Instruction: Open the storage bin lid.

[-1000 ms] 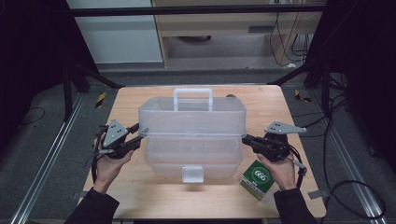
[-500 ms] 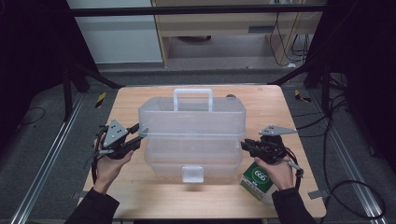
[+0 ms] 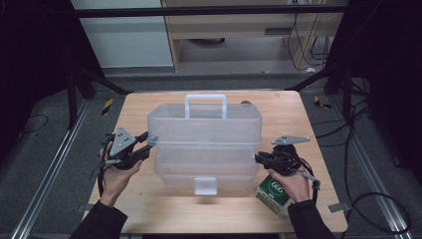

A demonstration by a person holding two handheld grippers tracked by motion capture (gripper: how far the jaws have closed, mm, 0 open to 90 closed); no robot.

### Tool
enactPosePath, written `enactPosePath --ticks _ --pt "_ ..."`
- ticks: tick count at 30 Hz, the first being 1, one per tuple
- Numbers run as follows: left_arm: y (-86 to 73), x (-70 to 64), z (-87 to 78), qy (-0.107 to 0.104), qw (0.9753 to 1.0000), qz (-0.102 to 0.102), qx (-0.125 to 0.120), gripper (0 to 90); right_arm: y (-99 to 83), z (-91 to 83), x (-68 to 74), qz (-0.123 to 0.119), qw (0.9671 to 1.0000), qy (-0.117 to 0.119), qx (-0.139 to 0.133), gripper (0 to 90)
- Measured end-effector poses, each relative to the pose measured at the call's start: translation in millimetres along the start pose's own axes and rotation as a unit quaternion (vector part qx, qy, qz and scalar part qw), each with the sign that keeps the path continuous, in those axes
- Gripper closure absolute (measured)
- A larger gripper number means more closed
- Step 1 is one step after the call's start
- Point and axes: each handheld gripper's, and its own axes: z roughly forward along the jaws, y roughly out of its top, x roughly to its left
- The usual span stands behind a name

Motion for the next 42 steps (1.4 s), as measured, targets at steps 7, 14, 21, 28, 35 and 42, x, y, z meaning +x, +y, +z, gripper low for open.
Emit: enactPosePath --ticks 7,14,21,28,35,42 --pt "0.4 0.2 0.1 0.002 1.0 -0.004 -0.002 65.7 -0.3 4.0 1.1 0.004 1.0 0.002 0.004 75.5" --pt "3.7 1.7 -0.1 0.003 1.0 -0.005 -0.003 65.8 -1.2 3.9 -0.8 0.009 0.9999 0.01 0.0 75.6" --pt "13.9 4.1 2.6 0.009 0.9998 -0.011 -0.011 66.3 -1.5 4.0 -1.2 0.009 0.9999 0.011 -0.002 75.7" --pt "23.3 9.5 6.5 0.009 0.9996 -0.023 -0.015 67.0 -1.4 3.7 -1.7 0.011 0.9998 0.015 -0.001 75.7" --pt "33.6 14.5 11.4 0.016 0.9994 -0.027 -0.017 67.8 -1.7 3.9 -1.5 0.012 0.9998 0.013 -0.002 75.9" --pt "45.5 18.7 17.1 0.029 0.9992 -0.023 -0.011 69.2 -2.2 3.8 -2.1 0.014 0.9998 0.017 -0.003 75.8"
